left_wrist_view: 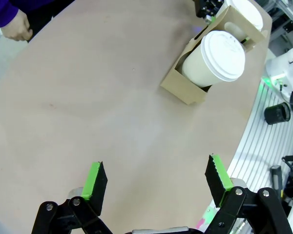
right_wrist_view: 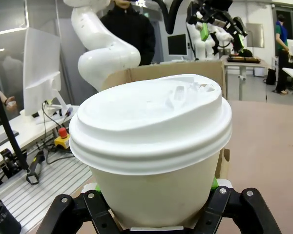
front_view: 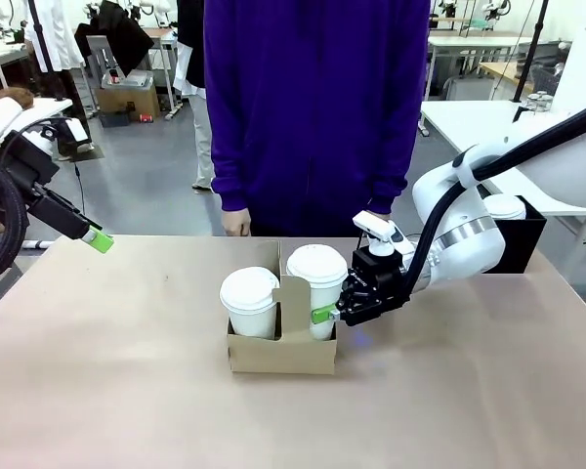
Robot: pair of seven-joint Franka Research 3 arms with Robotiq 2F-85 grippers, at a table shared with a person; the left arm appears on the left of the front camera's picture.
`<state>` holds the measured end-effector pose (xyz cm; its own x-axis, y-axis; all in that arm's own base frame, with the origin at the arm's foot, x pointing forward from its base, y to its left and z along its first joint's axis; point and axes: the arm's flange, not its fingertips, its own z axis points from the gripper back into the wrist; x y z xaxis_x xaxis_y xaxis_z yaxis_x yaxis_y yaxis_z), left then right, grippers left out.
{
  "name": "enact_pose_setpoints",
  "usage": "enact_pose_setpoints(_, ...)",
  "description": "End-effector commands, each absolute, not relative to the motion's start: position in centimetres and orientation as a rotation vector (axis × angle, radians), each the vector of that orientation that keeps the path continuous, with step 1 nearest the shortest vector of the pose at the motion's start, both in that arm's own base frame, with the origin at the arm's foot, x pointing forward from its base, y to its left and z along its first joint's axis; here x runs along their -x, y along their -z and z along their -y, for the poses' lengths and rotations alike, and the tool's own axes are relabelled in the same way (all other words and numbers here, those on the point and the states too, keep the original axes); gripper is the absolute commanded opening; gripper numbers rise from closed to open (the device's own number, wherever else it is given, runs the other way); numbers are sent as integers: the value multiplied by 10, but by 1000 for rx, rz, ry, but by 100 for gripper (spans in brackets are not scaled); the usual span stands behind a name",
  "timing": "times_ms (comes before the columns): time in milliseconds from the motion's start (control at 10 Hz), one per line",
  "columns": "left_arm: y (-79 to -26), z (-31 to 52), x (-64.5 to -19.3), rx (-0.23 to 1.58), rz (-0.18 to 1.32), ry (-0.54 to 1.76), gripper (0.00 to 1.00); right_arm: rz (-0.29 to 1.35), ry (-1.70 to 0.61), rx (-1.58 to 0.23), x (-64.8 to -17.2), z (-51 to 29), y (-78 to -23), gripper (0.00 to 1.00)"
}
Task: Pour a drink into a cup and package it in a carrier.
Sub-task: Insert the held 600 ml Paper Cup into the Cup Carrier.
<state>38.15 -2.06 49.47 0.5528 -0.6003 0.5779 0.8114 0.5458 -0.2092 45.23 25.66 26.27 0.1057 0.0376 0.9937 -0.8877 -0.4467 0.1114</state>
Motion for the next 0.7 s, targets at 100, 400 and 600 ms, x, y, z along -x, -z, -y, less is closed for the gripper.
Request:
enact_pose_setpoints(100, -494, 21, -382, 506, 485, 882, 100, 872, -1533, -1578, -459, -263, -252, 80)
enact_pose_setpoints(400, -494, 21, -382, 506, 485, 882, 100, 873, -1537, -1582, -459, -262, -242, 80)
enact_pose_setpoints(600, -494, 21, -382, 506, 485, 882, 100, 887, -1548, -1537, -461, -255, -244, 100)
